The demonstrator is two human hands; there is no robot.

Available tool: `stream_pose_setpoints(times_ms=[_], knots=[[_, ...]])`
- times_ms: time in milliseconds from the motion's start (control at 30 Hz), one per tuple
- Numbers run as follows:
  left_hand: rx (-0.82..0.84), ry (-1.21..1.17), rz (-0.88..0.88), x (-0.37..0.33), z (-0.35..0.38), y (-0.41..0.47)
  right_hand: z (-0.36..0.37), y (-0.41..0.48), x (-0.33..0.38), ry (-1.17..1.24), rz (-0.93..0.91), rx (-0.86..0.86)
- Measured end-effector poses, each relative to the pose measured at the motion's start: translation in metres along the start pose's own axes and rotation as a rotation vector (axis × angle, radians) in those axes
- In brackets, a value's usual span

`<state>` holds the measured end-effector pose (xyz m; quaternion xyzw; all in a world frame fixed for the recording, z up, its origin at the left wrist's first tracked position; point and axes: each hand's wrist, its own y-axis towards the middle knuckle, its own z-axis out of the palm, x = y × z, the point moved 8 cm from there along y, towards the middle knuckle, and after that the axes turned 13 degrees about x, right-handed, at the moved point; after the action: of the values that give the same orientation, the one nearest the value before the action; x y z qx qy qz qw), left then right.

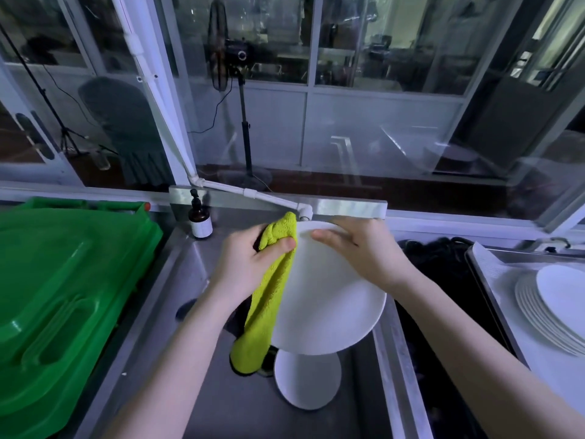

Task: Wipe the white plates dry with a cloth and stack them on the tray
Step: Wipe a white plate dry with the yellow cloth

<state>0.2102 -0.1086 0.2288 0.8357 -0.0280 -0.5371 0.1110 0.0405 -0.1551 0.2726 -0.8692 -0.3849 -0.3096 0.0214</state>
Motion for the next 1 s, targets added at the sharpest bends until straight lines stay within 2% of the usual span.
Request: stream_pose_setpoints(times_ms=[67, 200, 267, 400, 500, 567, 600, 700, 800, 867, 933, 1000], knots=[[-0.040, -0.095, -0.046, 0.011, -0.003, -0.006, -0.010, -0.005, -0.010, 0.067, 0.054, -0.096], [-0.305, -0.554, -0.271, 0.055, 0.004, -0.029, -0.008, -0.026, -0.049, 0.395, 0.344, -0.381], [-0.330, -0.569, -0.286, 0.058, 0.003, -0.028, 0.001, -0.036, -0.057, 0.450, 0.400, -0.446], [-0.149, -0.283, -0.097, 0.025, -0.017, -0.005, -0.006, -0.031, -0.051, 0.386, 0.307, -0.321], [0.138, 0.025, 0.000, -0.002, -0.002, 0.014, -0.003, -0.013, -0.019, 0.116, 0.139, -0.133], [0.256, 0.086, 0.003, -0.004, 0.011, 0.018, 0.004, -0.009, -0.005, 0.040, 0.063, -0.078], [0.235, 0.038, -0.024, 0.000, 0.010, 0.016, 0.003, -0.009, -0.009, 0.055, 0.082, -0.097], [-0.049, -0.259, -0.159, 0.031, -0.005, 0.001, -0.003, -0.022, -0.036, 0.226, 0.253, -0.256], [-0.431, -0.567, -0.394, 0.066, 0.002, -0.027, 0.014, -0.042, -0.055, 0.557, 0.430, -0.586], [-0.626, -0.671, -0.517, 0.077, 0.015, -0.043, 0.045, -0.053, -0.069, 0.828, 0.584, -0.774], [-0.686, -0.688, -0.537, 0.081, 0.017, -0.048, 0.070, -0.054, -0.078, 0.934, 0.650, -0.752], [-0.673, -0.641, -0.525, 0.080, 0.008, -0.047, 0.067, -0.047, -0.082, 0.869, 0.623, -0.615]])
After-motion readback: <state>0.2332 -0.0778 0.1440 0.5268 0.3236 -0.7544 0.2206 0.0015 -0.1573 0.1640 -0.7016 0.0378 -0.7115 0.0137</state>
